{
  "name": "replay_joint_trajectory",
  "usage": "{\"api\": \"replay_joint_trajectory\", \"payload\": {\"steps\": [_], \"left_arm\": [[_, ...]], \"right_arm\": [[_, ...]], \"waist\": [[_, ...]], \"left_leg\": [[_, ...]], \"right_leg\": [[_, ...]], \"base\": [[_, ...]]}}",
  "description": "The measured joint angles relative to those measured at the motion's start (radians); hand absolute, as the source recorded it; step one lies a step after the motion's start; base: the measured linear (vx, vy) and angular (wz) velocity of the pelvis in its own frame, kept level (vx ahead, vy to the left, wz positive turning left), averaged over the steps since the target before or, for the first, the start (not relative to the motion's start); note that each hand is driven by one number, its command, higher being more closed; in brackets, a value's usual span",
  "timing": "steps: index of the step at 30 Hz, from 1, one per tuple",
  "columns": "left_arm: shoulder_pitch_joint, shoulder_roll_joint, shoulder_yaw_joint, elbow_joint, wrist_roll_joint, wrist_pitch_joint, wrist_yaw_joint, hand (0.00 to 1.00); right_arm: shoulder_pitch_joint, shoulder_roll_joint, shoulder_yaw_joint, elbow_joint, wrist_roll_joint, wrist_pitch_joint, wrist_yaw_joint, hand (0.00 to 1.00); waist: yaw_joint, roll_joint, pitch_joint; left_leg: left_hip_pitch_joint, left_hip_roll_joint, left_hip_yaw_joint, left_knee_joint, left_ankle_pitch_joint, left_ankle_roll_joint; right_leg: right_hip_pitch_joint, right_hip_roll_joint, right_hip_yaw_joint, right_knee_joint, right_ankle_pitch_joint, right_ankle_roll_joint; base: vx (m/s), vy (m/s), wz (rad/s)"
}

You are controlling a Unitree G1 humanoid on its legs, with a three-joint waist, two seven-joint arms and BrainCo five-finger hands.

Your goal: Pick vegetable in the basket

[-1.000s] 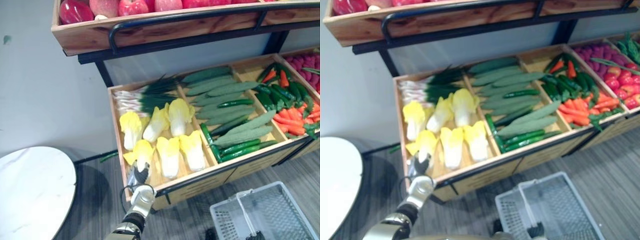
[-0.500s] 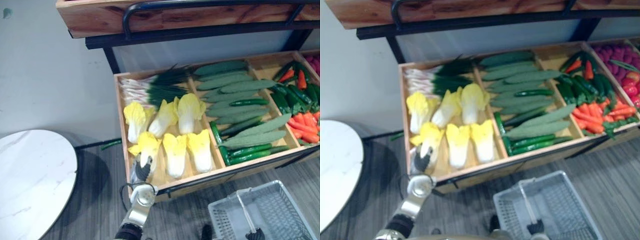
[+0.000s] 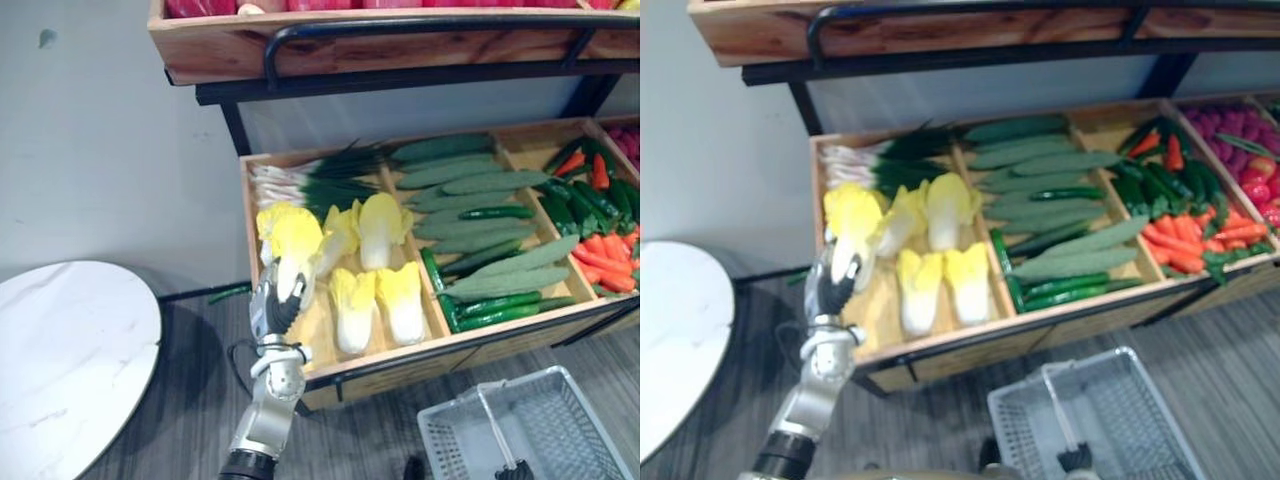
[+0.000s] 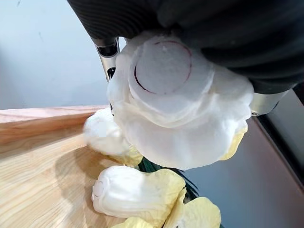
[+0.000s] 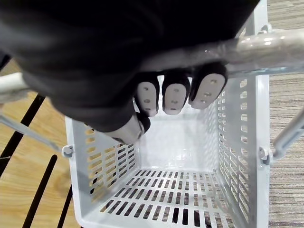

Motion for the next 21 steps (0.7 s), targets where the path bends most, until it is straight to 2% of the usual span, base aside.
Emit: {"api": "replay_joint_trajectory", "payload": {"steps": [3,15,21], "left_arm": [[0.012,0.003,0.0,-0.043,0.0,-0.001,0.0,1.0],[0.019,0.005,-0.005,-0.125,-0.012,-0.013,0.0,1.0],[0.021,0.012,-0.042,-0.129,-0.034,-0.037,-0.015,1.0]], "right_arm": [[0.001,0.0,0.0,0.001,0.0,0.0,0.012,1.0],[-0.014,0.0,-0.001,0.001,-0.002,0.0,0.012,1.0],[-0.021,-0.002,-0.002,0.001,-0.039,-0.001,0.011,1.0]], "waist": [[0.0,-0.004,-0.019],[0.0,-0.015,-0.028],[-0.001,-0.017,-0.029]], "left_leg": [[-0.015,0.0,-0.001,0.0,0.002,0.001],[-0.013,-0.011,-0.001,-0.003,0.005,0.005],[-0.011,-0.021,0.003,-0.001,0.009,0.012]], "right_leg": [[-0.015,0.0,0.0,0.0,0.001,0.002],[-0.012,-0.01,-0.002,-0.001,0.006,0.007],[-0.014,-0.021,0.006,-0.002,0.018,0.011]], "base": [[0.0,0.0,0.0],[0.0,0.0,0.0],[-0.03,0.004,-0.02]]}}
